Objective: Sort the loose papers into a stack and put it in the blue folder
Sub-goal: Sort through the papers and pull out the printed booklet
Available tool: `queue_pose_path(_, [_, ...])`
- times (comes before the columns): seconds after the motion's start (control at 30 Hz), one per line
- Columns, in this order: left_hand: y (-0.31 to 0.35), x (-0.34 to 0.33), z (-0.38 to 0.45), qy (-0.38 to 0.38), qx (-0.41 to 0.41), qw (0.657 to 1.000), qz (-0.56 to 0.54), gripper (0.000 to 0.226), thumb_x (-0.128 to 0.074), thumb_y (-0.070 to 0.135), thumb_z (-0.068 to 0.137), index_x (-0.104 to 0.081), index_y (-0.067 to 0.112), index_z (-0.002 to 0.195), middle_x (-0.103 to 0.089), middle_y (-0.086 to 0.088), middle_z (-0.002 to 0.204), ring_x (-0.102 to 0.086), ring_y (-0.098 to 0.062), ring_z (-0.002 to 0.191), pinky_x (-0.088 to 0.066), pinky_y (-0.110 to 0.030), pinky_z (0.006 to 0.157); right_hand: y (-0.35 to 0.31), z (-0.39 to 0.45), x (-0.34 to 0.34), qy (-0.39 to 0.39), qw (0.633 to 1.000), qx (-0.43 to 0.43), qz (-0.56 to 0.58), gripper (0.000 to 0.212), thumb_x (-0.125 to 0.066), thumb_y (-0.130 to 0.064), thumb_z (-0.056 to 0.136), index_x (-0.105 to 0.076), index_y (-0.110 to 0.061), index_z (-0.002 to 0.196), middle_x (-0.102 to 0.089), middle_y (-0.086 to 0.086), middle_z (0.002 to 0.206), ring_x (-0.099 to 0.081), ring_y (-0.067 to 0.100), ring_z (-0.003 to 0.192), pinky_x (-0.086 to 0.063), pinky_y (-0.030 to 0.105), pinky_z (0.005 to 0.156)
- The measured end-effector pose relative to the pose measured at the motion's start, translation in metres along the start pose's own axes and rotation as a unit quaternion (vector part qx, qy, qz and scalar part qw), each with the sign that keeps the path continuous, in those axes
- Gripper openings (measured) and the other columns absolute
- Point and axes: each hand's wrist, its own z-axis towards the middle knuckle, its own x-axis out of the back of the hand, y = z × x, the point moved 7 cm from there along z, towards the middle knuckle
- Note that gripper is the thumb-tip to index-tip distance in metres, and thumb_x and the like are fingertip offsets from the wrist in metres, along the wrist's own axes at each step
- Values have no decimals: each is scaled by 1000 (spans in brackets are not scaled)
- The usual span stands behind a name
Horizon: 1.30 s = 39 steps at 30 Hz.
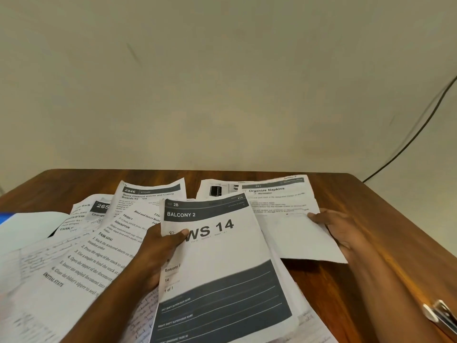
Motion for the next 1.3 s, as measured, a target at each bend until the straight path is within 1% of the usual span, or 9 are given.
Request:
queue_pose_path(0.17, [-2,0,2,7,-8,1000,30,13,-67,15,102,-70,17,115,-82,-8,103,-79,-39,91,-57,-65,94,13,-3,3,-92,980,-89,-149,21,-67,-4,94,-66,-4,115,-76,23,115,-70,48,113,-52,60,103])
queue_pose_path(0.27, [-3,1,4,8,-13,999,48,13,-68,15,102,-71,18,114,-82,-6,102,-79,-37,91,-58,-64,94,17,-1,2,-103,939,-65,-322,24,-75,-7,89,-69,-2,111,-80,14,107,-76,38,103,-57,54,101])
queue_pose_path(0.37, [-3,0,6,5,-14,998,62,13,-68,16,102,-72,18,114,-82,-6,102,-79,-36,90,-58,-64,94,15,-5,-6,-88,911,-15,-403,26,-84,-20,87,-73,-1,101,-81,6,96,-79,29,93,-62,40,85])
queue_pose_path(0.5, [-4,-1,6,-7,-9,998,67,15,-67,14,102,-71,15,116,-82,-8,103,-79,-37,90,-57,-63,95,11,-10,-23,-57,930,63,-357,47,-88,-45,77,-67,-4,85,-80,9,89,-78,32,88,-61,44,83])
queue_pose_path(0.7, [-5,-2,9,-17,-8,997,79,17,-68,15,101,-72,15,117,-82,-8,104,-79,-37,92,-57,-64,96,20,4,-40,-44,951,164,-259,6,-76,-11,94,-79,-10,99,-82,5,96,-77,30,96,-58,53,100])
queue_pose_path(0.77, [-6,-2,10,-18,-5,997,79,17,-69,16,101,-72,15,118,-81,-8,105,-79,-38,93,-57,-64,96,23,9,-36,-36,958,153,-240,7,-72,-6,96,-78,-8,97,-81,9,97,-77,34,97,-59,52,97])
queue_pose_path(0.9, [-5,-3,10,-25,0,997,68,18,-67,16,102,-70,14,120,-81,-9,107,-79,-38,94,-56,-65,96,22,12,-27,-14,969,125,-211,15,-62,4,97,-73,-4,90,-80,17,93,-76,27,78,-63,37,74])
queue_pose_path(1.1, [-2,-3,5,-16,9,999,39,17,-67,13,102,-70,12,119,-81,-12,103,-79,-40,88,-61,-58,88,21,12,-24,-5,972,127,-197,18,-57,11,93,-70,-1,93,-80,16,91,-74,26,77,-61,34,67])
queue_pose_path(1.3, [-1,-4,3,-14,10,999,27,17,-67,16,102,-68,16,119,-82,-9,102,-79,-39,86,-63,-54,81,20,11,-23,-9,975,131,-179,21,-55,11,95,-72,0,99,-80,15,95,-76,35,88,-62,46,81])
